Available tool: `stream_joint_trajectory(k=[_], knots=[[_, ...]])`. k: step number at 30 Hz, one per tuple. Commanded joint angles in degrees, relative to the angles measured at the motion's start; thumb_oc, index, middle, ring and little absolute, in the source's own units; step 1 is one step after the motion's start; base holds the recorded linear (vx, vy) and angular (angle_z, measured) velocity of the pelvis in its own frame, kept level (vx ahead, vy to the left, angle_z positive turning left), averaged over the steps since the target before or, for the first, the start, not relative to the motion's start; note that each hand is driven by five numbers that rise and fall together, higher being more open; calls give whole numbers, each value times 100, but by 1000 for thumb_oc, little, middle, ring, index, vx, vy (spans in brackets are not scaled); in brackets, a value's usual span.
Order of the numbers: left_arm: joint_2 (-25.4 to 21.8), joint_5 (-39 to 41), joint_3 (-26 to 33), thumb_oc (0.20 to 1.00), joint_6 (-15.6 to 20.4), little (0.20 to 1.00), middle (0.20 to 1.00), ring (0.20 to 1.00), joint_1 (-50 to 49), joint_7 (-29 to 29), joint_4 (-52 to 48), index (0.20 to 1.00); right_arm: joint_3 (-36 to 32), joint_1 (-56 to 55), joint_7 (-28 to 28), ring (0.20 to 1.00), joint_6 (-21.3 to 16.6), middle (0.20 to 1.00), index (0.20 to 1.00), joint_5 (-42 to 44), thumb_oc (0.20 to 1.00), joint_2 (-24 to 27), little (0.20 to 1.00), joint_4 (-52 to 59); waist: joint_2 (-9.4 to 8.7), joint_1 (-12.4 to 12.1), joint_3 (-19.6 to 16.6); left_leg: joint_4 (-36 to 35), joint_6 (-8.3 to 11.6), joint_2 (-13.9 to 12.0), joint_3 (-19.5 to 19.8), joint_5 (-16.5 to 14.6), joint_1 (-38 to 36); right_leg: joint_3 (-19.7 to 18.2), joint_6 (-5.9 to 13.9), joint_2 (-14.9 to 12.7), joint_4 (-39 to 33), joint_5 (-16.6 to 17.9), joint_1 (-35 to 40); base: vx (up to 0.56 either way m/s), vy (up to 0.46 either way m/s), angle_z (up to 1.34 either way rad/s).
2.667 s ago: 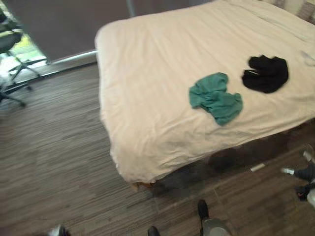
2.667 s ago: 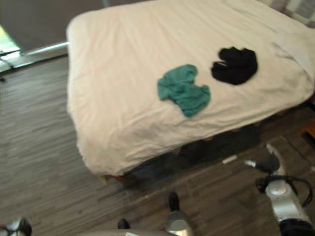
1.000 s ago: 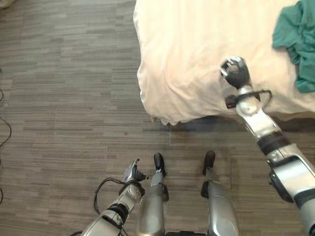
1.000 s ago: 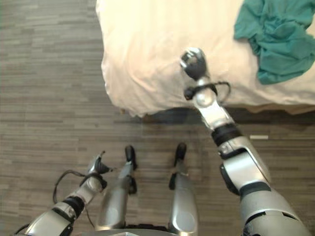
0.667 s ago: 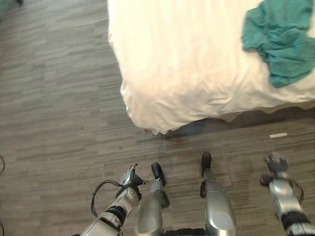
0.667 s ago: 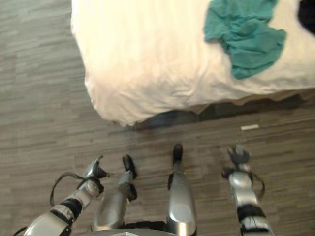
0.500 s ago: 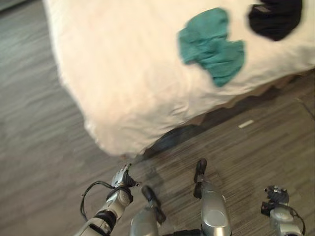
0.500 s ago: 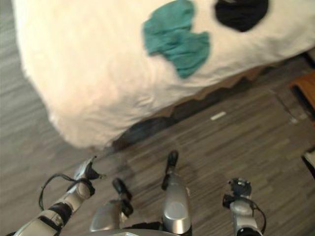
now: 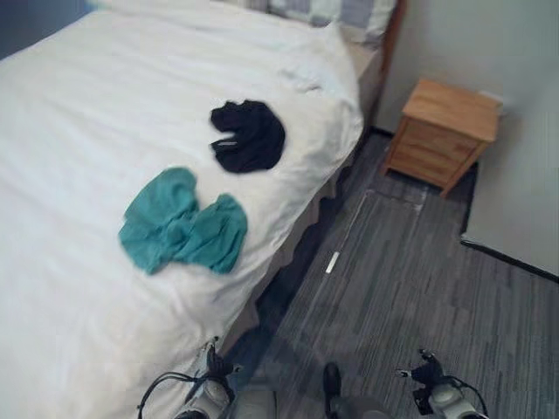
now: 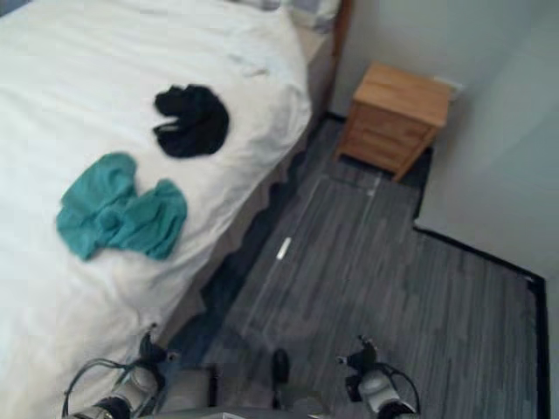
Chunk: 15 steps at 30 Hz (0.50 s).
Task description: Tidy up the quilt and then pick up the clothes from the bed and put them into the laundry hamper.
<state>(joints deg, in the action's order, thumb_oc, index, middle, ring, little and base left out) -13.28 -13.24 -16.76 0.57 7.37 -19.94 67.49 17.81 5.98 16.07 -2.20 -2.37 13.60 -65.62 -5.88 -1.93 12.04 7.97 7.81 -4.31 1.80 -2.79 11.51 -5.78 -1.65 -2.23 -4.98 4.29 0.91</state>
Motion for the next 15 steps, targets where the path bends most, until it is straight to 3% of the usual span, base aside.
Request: stream_joint_trajectory(k=[1, 2, 3, 4, 5, 6, 8, 9, 10, 11, 12, 13, 14, 15], knots=[[-9, 182, -59, 1000, 103, 1000, 1000, 1000, 251, -148, -3, 1000, -72, -50, -7, 1000, -21, 1000, 1000, -126, 1000, 228, 1000, 96, 193, -157, 218, -557, -132, 16, 117, 661, -2, 77, 913, -88, 138, -1048, 629, 383, 111, -132], [-4, 72, -120, 1000, 83, 1000, 1000, 1000, 235, -94, 66, 1000, -109, -142, -16, 1000, -60, 1000, 1000, -147, 1000, 197, 1000, 116, 219, -69, 140, -680, -195, 44, 105, 680, -110, -7, 907, -60, 346, -1142, 658, 465, 234, -128], [-49, -120, -206, 1000, 33, 1000, 1000, 1000, 203, -28, 68, 1000, -151, -273, -71, 1000, -40, 1000, 1000, -241, 1000, 129, 1000, 92, 171, 3, 109, -702, -361, 252, -35, 564, -424, -77, 1038, -114, 1432, -1176, 423, 563, 265, -102], [-70, -139, -205, 1000, 8, 1000, 1000, 1000, 271, 6, 45, 1000, -156, -202, -132, 1000, 1, 1000, 1000, -272, 1000, 134, 1000, 80, 174, 120, 261, -710, -418, 250, -217, 442, -648, -42, 1280, -220, 2404, -690, -165, 360, 190, -97], [-70, -139, -203, 1000, 8, 1000, 1000, 1000, 276, 7, 46, 1000, -158, -197, -132, 1000, 2, 1000, 1000, -272, 1000, 135, 1000, 79, 182, 105, 247, -710, -415, 236, -230, 452, -624, -57, 1279, -206, 2404, -671, -197, 292, 125, -170], [-140, -190, -309, 1000, -1, 1000, 1000, 1000, 383, 38, -37, 1000, -135, -197, -117, 1000, 9, 1000, 1000, -283, 1000, 62, 1000, 121, 277, 321, 417, -826, -443, 65, -480, 376, -1026, 190, 1456, -190, 3403, -211, -948, 187, 89, -138], [-178, -263, -396, 1000, 12, 1000, 1000, 1000, 467, 70, -69, 1000, -140, -200, -108, 1000, -7, 1000, 1000, -268, 1000, 32, 1000, 123, 336, 415, 460, -921, -464, 24, -541, 328, -1223, 334, 1411, -65, 3687, -221, -1285, 391, 147, -63], [-265, -375, -514, 1000, 38, 1000, 1000, 1000, 588, 102, -158, 1000, -190, -239, -95, 1000, -5, 1000, 1000, -175, 1000, -7, 1000, 131, 333, 626, 436, -1125, -466, 127, -579, 184, -1561, 626, 1339, 93, 3324, -385, -1678, 442, 133, -22], [-265, -375, -514, 1000, 38, 1000, 1000, 1000, 588, 102, -158, 1000, -190, -239, -95, 1000, -5, 1000, 1000, -175, 1000, -7, 1000, 131, 333, 626, 436, -1125, -466, 127, -579, 184, -1561, 626, 1339, 93, 3324, -385, -1678, 625, 18, -30], [-330, -419, -557, 1000, 44, 1000, 1000, 1000, 761, 144, -172, 1000, -226, -274, -91, 1000, 11, 1000, 1000, -106, 1000, -43, 1000, 152, 261, 838, 344, -1297, -397, 226, -674, -57, -1863, 1069, 1290, -96, 2157, -397, -1874, 521, -70, -18], [-357, -480, -565, 1000, 38, 1000, 1000, 1000, 817, 173, -157, 1000, -238, -266, -82, 1000, 24, 1000, 1000, -89, 1000, -59, 1000, 171, 253, 950, 306, -1297, -331, 225, -720, -223, -2019, 1420, 1297, -297, 1544, -255, -1963, 542, -68, 18], [-354, -482, -563, 1000, 39, 1000, 1000, 1000, 816, 176, -155, 1000, -236, -269, -81, 1000, 27, 1000, 1000, -89, 1000, -57, 1000, 173, 300, 972, 318, -1297, -322, 172, -697, -256, -2045, 1470, 1298, -255, 1463, -238, -1886, 409, -59, 28], [-355, -572, -570, 1000, 28, 1000, 1000, 1000, 858, 206, -100, 1000, -246, -225, -79, 1000, 31, 1000, 1000, -65, 1000, -86, 1000, 188, 266, 1078, 283, -1297, -262, 199, -765, -395, -2232, 1743, 1336, -420, 1064, -51, -2155, 467, -57, -14], [-336, -724, -587, 1000, 36, 1000, 1000, 1000, 863, 256, -40, 1000, -257, -215, -88, 1000, 31, 1000, 1000, -67, 1000, -79, 1000, 203, 374, 1185, 262, -1297, -194, 118, -806, -576, -2440, 1925, 1393, -439, 697, 78, -2248, 690, -81, -47]])
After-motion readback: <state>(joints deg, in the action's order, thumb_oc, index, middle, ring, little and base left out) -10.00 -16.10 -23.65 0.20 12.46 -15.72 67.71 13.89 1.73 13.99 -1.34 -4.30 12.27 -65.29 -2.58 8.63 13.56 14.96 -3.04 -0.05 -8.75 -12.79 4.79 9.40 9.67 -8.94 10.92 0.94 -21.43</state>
